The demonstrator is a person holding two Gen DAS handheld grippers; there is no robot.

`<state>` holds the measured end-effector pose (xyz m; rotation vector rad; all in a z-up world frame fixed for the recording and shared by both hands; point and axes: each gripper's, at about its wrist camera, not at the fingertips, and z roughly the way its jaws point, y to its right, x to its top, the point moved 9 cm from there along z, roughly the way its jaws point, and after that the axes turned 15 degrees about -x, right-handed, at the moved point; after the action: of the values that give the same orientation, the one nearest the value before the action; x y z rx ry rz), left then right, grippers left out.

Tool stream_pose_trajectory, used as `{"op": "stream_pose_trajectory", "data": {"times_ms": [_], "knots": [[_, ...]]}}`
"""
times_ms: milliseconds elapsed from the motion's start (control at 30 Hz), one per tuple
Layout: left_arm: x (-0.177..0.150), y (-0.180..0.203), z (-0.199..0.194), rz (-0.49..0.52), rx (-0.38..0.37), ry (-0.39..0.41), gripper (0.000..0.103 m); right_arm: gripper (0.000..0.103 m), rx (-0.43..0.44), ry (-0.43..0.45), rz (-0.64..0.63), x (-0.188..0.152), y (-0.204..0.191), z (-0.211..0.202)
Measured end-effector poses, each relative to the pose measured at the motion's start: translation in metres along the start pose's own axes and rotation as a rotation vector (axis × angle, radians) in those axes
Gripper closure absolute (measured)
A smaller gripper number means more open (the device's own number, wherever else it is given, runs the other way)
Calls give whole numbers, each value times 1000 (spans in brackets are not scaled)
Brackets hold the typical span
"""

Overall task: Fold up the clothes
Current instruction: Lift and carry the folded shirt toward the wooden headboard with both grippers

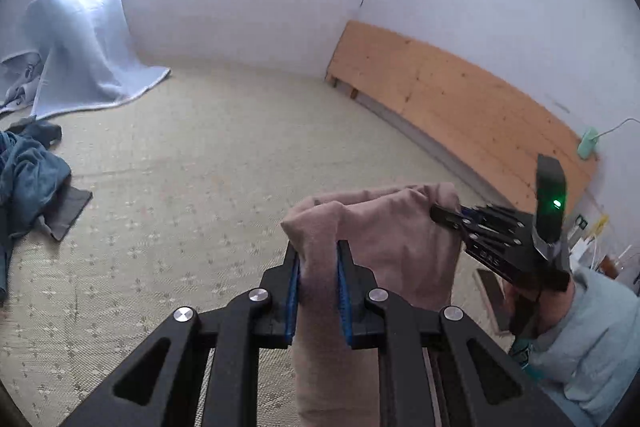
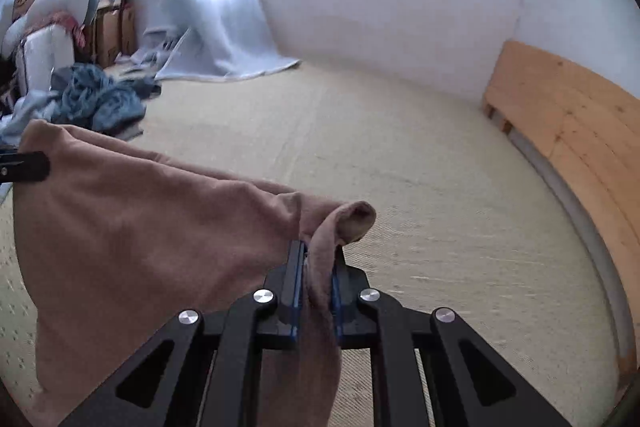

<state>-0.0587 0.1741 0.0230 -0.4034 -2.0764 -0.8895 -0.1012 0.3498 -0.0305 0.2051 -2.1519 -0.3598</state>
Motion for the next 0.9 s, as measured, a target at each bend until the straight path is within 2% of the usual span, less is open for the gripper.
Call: {"op": "stream_pose_trajectory", "data": {"times_ms": [233, 500, 733, 900], "knots": [[16, 59, -34, 149, 10, 93, 87, 93, -74, 114, 81, 17, 28, -74], [46, 128, -65, 169, -61, 147, 87, 94, -135, 223, 171, 36, 71, -152], [94, 188, -60, 240, -121, 176, 87, 94, -197, 308, 229, 58, 130, -209], [125, 226, -35, 275, -168, 171, 87, 94, -254, 363, 252, 74, 184, -231]]}}
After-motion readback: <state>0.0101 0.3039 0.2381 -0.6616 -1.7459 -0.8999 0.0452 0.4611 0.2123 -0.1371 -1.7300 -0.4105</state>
